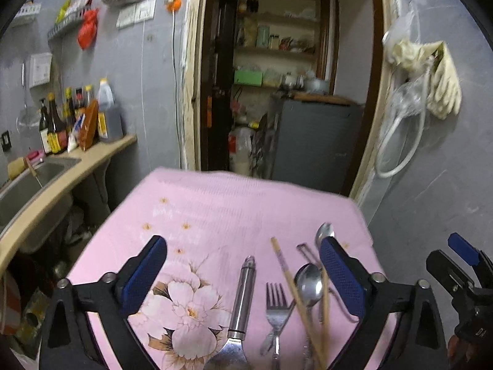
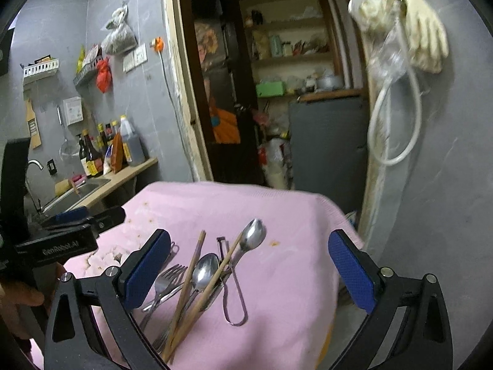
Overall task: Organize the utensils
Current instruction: 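Grasp the steel knife sharpener with the left tool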
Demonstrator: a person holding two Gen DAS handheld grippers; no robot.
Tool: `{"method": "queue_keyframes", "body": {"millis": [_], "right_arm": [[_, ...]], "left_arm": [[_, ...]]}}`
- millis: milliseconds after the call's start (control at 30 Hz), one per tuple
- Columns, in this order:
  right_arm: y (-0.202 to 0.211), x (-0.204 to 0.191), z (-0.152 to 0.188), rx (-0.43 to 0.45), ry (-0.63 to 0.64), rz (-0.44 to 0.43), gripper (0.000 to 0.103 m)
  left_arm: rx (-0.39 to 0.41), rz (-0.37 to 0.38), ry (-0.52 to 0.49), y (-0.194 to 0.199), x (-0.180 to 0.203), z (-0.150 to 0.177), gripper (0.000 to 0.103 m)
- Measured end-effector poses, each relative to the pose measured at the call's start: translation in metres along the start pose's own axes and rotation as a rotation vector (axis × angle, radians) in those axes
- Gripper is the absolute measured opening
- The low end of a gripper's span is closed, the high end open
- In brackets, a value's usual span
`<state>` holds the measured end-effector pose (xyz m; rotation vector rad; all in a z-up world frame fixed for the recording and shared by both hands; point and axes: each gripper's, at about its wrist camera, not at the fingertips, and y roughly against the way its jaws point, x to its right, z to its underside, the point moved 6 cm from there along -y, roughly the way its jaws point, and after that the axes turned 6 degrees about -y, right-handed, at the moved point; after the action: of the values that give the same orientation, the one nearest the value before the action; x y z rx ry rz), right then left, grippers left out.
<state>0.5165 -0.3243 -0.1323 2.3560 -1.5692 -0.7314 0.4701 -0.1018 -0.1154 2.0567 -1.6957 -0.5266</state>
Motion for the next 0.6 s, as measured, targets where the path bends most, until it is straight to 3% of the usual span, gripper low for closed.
{"method": "queue_keyframes", "body": {"millis": [67, 333, 467, 600], "right_arm": [[-0.016, -0.001, 0.008, -0.03, 0.002, -0.018, 0.082], [-0.069, -0.008, 0.037, -0.15, -0.009, -0.088, 0.048], [-0.092, -0.012, 0.05, -0.229, -0.005, -0.109, 0.035], [-0.108, -0.015, 0.054, -0.283, -0.009, -0.127, 0.03]], "left_arm": [[-0.034, 0.004, 0.005, -0.017, -0.001, 0.009, 0.088], [-0.129, 0.029, 0.014, -0.056, -0.004, 0.038, 0.07], [-0.175, 0.066, 0.018, -0.069, -0.005, 0.047, 0.056], [-0.235, 0.085, 0.008, -0.082, -0.004, 0.054, 0.044]]}}
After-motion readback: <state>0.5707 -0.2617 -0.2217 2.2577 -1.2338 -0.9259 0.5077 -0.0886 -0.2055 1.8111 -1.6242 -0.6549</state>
